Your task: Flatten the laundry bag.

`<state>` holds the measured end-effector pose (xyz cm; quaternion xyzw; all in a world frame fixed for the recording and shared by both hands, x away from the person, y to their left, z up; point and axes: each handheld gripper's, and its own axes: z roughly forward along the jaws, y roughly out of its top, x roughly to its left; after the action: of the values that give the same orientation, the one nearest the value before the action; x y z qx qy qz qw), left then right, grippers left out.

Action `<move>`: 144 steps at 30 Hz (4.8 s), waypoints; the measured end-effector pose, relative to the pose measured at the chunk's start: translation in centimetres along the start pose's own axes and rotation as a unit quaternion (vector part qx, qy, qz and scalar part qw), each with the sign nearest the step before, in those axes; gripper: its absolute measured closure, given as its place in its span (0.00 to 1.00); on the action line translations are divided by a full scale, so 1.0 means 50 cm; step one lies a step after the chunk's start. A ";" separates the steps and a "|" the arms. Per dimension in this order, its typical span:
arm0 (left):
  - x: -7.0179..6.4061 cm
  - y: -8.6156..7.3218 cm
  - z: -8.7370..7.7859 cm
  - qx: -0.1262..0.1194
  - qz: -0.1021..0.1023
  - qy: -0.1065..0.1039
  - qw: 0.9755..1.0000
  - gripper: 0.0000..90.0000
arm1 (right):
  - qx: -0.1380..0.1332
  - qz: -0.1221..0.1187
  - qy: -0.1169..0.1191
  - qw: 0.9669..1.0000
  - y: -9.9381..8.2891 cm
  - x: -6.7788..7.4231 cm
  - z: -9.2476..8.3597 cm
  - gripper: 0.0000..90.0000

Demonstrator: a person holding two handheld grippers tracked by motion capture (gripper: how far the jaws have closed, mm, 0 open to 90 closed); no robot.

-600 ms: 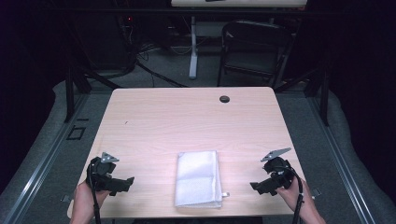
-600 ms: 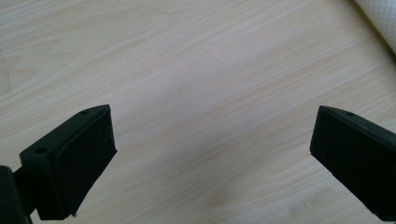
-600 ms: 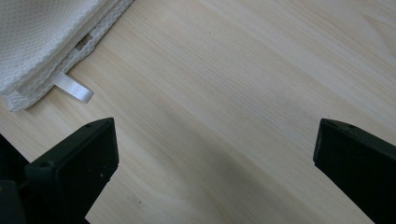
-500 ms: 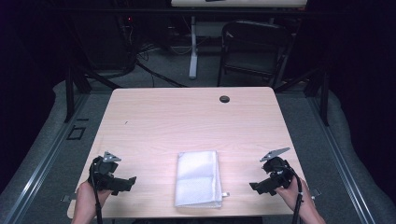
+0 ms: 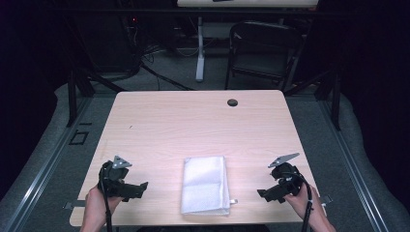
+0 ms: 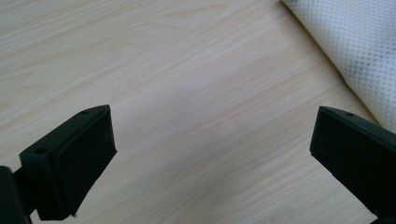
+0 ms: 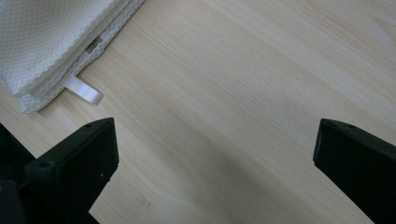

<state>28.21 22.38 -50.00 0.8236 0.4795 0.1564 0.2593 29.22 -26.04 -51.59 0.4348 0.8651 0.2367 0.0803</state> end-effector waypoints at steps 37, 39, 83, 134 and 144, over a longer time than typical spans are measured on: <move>-0.287 0.077 0.081 0.024 0.171 -0.124 0.977 0.00 | 0.002 -0.010 0.038 0.999 0.027 0.034 0.016 0.04; -0.298 0.074 0.085 0.027 0.177 -0.126 0.976 0.00 | 0.004 -0.015 0.037 0.999 0.027 0.034 0.019 0.05; -0.417 0.076 0.126 0.006 0.270 -0.123 0.955 0.61 | 0.008 -0.012 0.055 0.998 0.019 0.027 0.019 0.06; -0.208 0.064 -0.022 -0.103 0.127 -0.128 0.978 0.98 | -0.027 -0.092 0.054 0.994 0.104 0.096 0.041 0.82; -0.186 0.051 -0.026 -0.102 0.113 -0.127 0.980 0.98 | -0.013 -0.094 0.054 0.994 0.161 0.099 0.112 1.00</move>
<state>24.81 13.59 -47.55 0.8547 0.3283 0.1265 0.3818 33.91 -16.11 -52.30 0.3375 0.9019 0.2624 0.0613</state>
